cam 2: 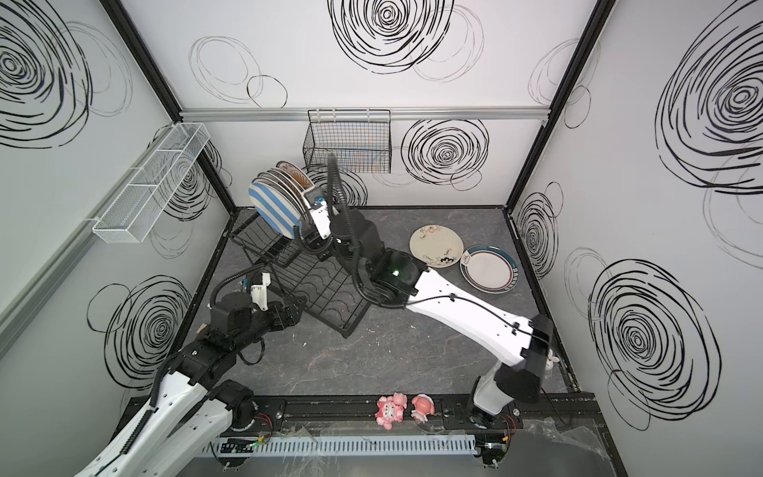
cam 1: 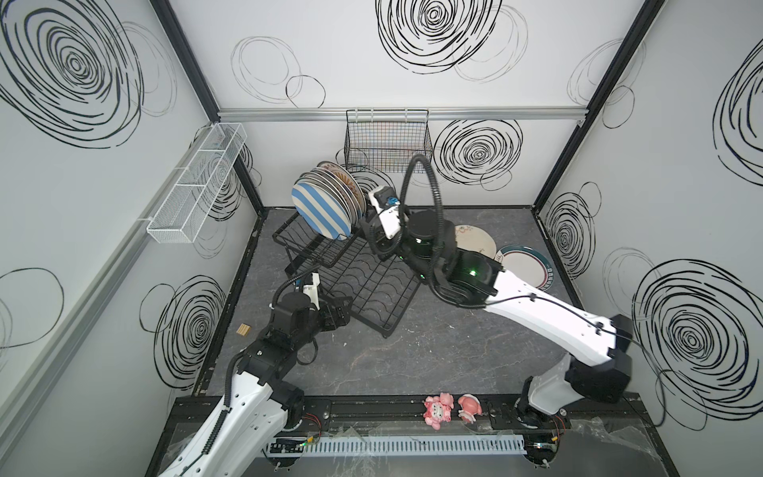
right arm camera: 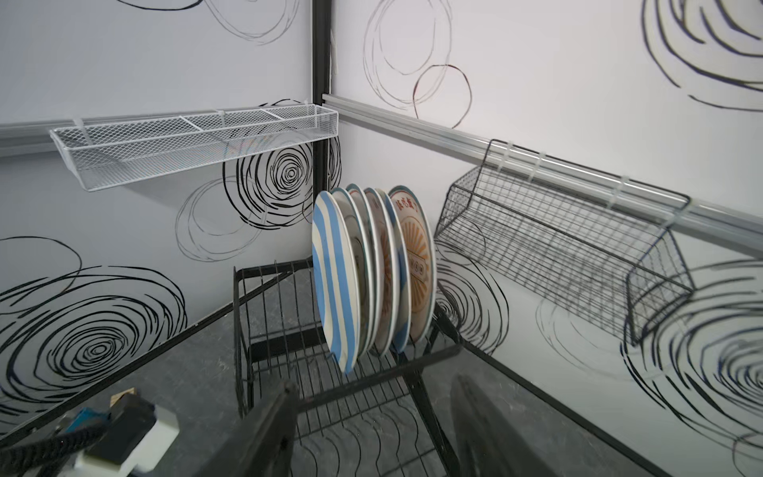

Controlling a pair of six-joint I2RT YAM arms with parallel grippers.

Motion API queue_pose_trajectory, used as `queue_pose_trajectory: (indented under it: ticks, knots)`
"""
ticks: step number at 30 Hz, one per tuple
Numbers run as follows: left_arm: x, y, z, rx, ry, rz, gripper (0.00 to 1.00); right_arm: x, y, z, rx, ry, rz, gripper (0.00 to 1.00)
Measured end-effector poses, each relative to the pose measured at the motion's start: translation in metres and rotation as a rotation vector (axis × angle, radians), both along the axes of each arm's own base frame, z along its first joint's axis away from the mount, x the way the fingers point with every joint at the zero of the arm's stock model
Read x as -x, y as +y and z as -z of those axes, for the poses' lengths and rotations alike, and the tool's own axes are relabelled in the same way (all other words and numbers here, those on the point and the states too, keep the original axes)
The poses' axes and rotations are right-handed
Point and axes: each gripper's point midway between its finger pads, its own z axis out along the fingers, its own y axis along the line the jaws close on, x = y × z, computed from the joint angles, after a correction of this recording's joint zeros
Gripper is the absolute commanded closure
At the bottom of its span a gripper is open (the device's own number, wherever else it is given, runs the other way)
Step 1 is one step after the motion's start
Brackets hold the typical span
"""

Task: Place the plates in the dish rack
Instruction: 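Open the right gripper and move it to the green-rimmed white plate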

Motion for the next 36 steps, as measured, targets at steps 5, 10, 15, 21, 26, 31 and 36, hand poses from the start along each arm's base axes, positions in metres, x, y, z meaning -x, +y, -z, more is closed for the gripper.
queue_pose_trajectory:
  ticks: [5,10,15,21,26,31,36]
  knots:
    - [0.015,-0.02,-0.001,0.006,-0.001,0.068,0.04,0.021,-0.074,0.03,-0.048,0.121,0.093,0.32]
    - [0.023,-0.048,-0.005,0.031,-0.018,0.155,0.04,-0.019,-0.18,0.113,-0.036,0.297,0.366,0.31]
    - [0.026,-0.074,-0.002,0.059,-0.053,0.221,0.04,-0.039,-0.293,0.223,-0.003,0.53,0.648,0.3]
    - [0.013,-0.089,0.001,0.078,-0.068,0.23,0.04,-0.058,-0.351,0.293,-0.039,0.715,0.766,0.29]
    - [0.005,-0.098,0.009,0.069,-0.06,0.255,0.04,-0.078,-0.363,0.34,-0.058,0.842,0.77,0.3]
    - [-0.009,-0.093,0.012,0.089,-0.048,0.245,0.04,-0.11,-0.364,0.363,-0.072,0.917,0.758,0.28]
    - [-0.019,-0.083,0.011,0.11,-0.045,0.236,0.04,-0.12,-0.372,0.382,-0.091,0.944,0.771,0.27]
